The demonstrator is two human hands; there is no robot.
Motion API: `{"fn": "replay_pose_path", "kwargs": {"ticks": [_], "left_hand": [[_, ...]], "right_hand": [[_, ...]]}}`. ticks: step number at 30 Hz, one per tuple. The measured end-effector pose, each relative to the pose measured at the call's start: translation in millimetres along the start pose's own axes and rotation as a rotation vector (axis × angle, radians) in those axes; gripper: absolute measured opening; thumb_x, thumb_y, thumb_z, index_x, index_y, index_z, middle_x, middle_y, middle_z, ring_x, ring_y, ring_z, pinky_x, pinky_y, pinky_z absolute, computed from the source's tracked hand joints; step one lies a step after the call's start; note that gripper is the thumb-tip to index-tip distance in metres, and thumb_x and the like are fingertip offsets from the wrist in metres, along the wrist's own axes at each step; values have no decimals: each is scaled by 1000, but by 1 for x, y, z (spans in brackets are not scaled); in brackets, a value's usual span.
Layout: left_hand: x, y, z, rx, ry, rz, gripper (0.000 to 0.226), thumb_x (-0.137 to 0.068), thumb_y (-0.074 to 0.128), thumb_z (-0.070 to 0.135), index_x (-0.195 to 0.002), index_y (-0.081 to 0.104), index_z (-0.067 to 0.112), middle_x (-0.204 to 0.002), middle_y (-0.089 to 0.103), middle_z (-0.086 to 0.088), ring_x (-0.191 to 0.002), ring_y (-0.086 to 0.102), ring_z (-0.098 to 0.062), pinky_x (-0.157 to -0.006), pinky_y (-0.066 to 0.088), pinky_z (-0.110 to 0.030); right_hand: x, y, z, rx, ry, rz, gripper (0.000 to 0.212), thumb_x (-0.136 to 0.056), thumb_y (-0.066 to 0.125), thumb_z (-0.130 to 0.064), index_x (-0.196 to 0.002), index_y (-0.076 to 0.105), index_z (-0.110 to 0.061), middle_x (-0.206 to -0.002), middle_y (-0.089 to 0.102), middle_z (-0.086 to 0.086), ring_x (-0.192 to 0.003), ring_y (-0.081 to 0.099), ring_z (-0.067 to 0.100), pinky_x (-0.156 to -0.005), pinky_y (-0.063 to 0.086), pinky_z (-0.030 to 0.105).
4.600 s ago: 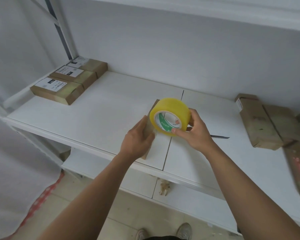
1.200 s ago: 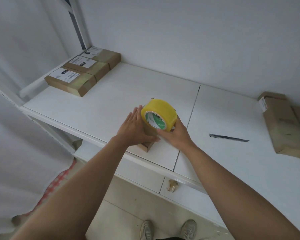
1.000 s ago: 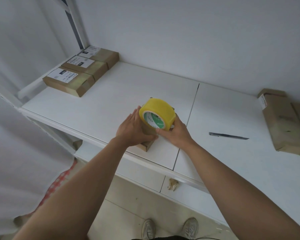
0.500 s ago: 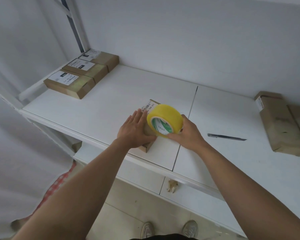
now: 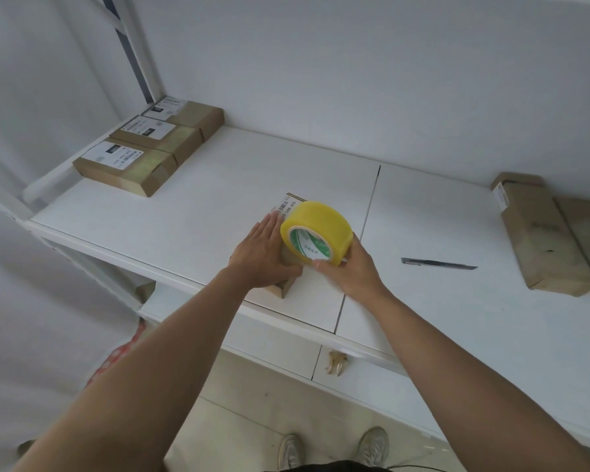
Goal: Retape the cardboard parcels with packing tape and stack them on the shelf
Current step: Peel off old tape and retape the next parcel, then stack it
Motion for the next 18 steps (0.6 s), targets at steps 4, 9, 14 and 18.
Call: {"fn": "replay_pose_path", "kwargs": {"ticks": [4,9,14,18], "left_hand": [[1,-2,1,-6,-15,-6,112,-85,55,66,-158,-8,10,-167,-10,-7,-153,-10,-17,-124,-3,-33],[-1,2,1,-39,-96,13,104,-89,43,72,-159,-4,9,-166,-10,-11,-153,-11,-19,-125,-4,-34],[-2,2,1,-86,-88,-29,103,-87,36,73,-159,-6,12,-166,-14,-12,-153,-15,-20,-125,-4,-37],[-1,0,1,-82,-80,-27,116,-69,18,82,-159,-6,12,-166,-13,-12,-153,-14,-21,-125,-3,-37]], "right_hand": [[0,-7,-5,69,-3,-9,68,-77,85,-30,-134,47,-25,-113,63,-8,-100,62,9,-71,46,9],[19,-39,22,237,83,25,59,-74,86,-33,-122,52,-24,-106,67,-2,-96,67,19,-81,57,35],[24,-54,24,319,98,-5,57,-73,84,-38,-119,50,-29,-108,66,-2,-98,67,18,-84,57,42],[24,-59,18,353,84,-41,63,-76,83,-38,-127,48,-26,-115,64,-2,-106,65,19,-88,57,44]]}}
Point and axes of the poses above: each hand's wrist, its own x-axis away from the middle knuckle, its own y-axis out of the palm, z = x × y, the point moved 2 cm from there along -x, towards the middle knuckle
